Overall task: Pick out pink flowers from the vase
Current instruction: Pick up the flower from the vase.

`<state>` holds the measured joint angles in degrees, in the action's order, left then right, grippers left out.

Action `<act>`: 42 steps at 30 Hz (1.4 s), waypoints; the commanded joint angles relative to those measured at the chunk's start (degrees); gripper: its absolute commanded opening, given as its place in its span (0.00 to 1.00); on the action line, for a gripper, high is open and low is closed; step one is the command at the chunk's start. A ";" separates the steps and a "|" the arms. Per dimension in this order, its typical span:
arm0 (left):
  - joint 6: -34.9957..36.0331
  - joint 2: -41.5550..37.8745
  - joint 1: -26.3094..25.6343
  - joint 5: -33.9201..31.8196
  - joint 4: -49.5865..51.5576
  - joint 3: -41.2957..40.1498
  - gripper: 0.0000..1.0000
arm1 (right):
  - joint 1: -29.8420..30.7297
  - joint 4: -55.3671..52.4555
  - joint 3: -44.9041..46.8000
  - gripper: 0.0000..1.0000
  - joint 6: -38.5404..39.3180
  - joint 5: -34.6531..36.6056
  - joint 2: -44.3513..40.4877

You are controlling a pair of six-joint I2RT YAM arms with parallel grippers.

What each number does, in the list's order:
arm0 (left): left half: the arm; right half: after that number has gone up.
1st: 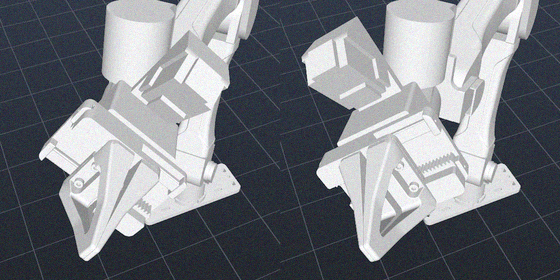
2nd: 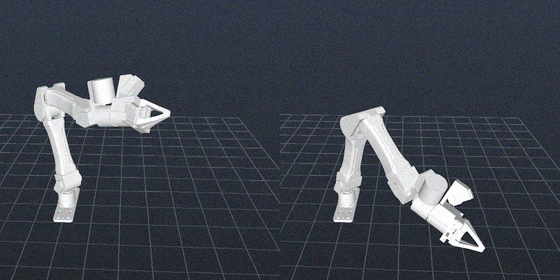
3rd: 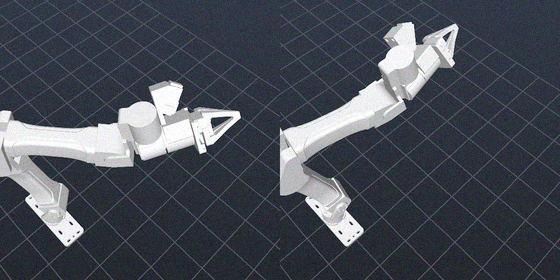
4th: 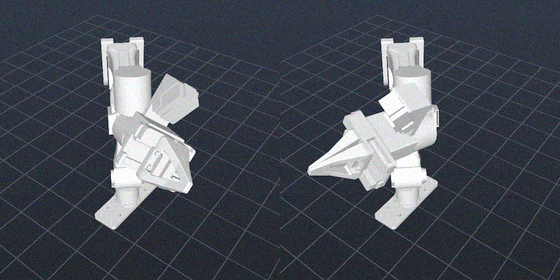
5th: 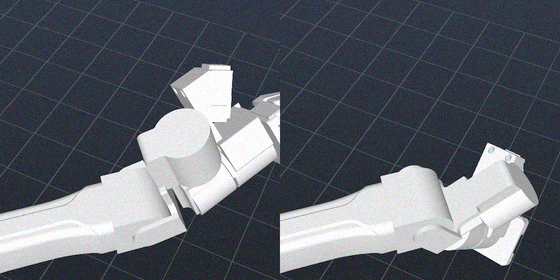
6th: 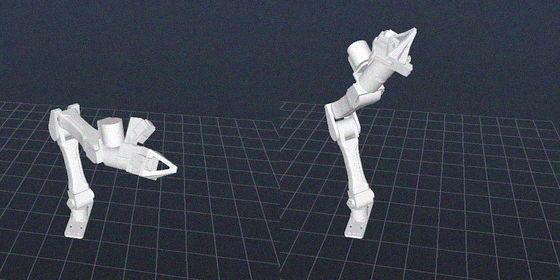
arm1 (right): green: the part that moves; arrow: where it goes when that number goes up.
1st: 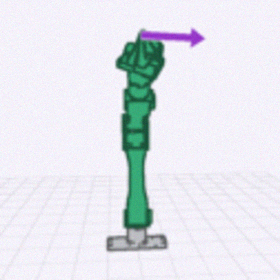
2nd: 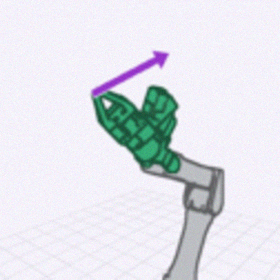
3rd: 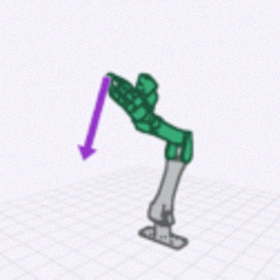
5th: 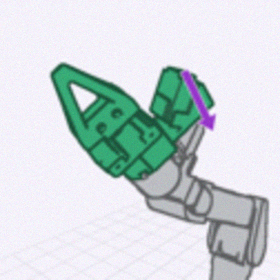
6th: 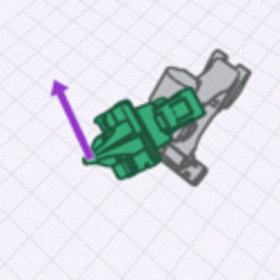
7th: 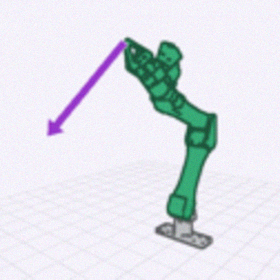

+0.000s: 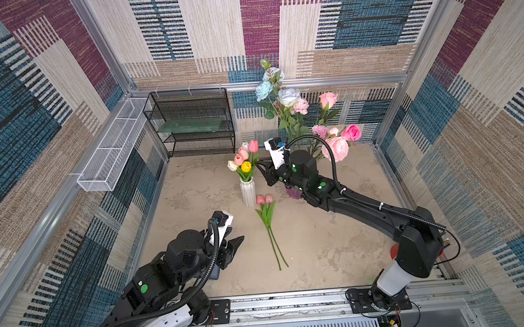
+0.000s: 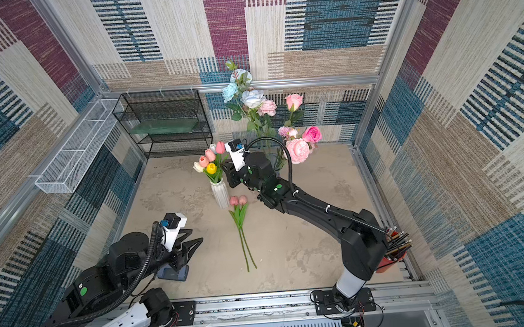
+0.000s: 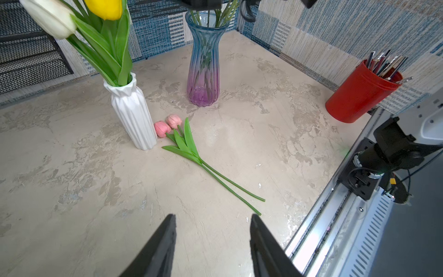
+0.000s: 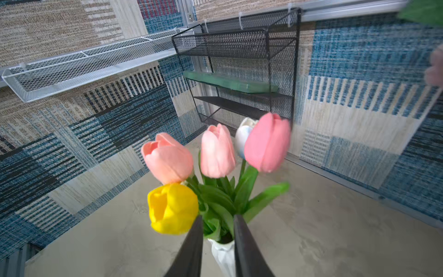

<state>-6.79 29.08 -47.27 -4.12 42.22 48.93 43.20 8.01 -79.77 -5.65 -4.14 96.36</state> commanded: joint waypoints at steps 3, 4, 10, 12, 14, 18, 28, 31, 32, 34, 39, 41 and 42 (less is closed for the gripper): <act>4.43 -1.91 -0.02 -1.17 -0.31 -1.08 0.52 | -0.29 3.94 -2.78 0.26 1.97 -0.53 4.75; 4.48 -2.45 0.01 -1.37 -0.53 -1.72 0.52 | -0.38 4.03 -3.02 0.26 1.83 -0.45 5.37; 4.30 -4.59 -0.01 -0.32 -2.19 -4.15 0.52 | -1.00 6.17 -2.25 0.26 1.19 0.90 7.06; 4.67 -5.08 0.00 -0.01 -2.82 -4.62 0.52 | -1.43 6.66 -1.90 0.26 0.99 1.19 7.24; 4.76 -5.33 0.01 0.13 -2.93 -4.73 0.52 | -1.74 7.07 -1.73 0.26 0.77 1.04 7.34; 4.94 -5.35 0.00 0.21 -3.24 -4.98 0.52 | -2.15 7.24 -2.60 0.28 0.64 0.27 8.29; 5.12 -5.43 0.00 0.19 -3.36 -5.24 0.52 | -2.59 4.50 -8.71 0.28 0.56 -2.01 12.41; 5.12 -5.44 -0.01 0.23 -3.37 -5.25 0.52 | -2.59 3.88 -10.09 0.25 0.29 -2.48 13.35; 5.12 -5.43 -0.01 0.11 -3.36 -5.25 0.52 | -2.53 3.56 -10.42 0.23 0.14 -2.58 13.68; 5.12 -5.51 -0.01 0.08 -3.28 -5.24 0.52 | -2.58 3.17 -10.91 0.18 0.11 -2.72 13.86; 5.12 -5.61 0.03 -0.18 -3.28 -5.20 0.52 | -2.65 2.24 -11.49 0.08 0.29 -3.24 12.97; 5.12 -5.60 -0.02 -0.11 -3.28 -5.23 0.52 | -2.68 2.15 -11.50 0.08 0.55 -3.05 12.11; 5.12 -5.62 0.02 -0.09 -3.26 -5.18 0.52 | -2.68 2.03 -11.58 0.08 0.69 -2.93 11.76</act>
<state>-2.83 23.55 -47.27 -4.29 40.10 43.70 40.53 9.76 -90.72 -5.13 -7.07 109.43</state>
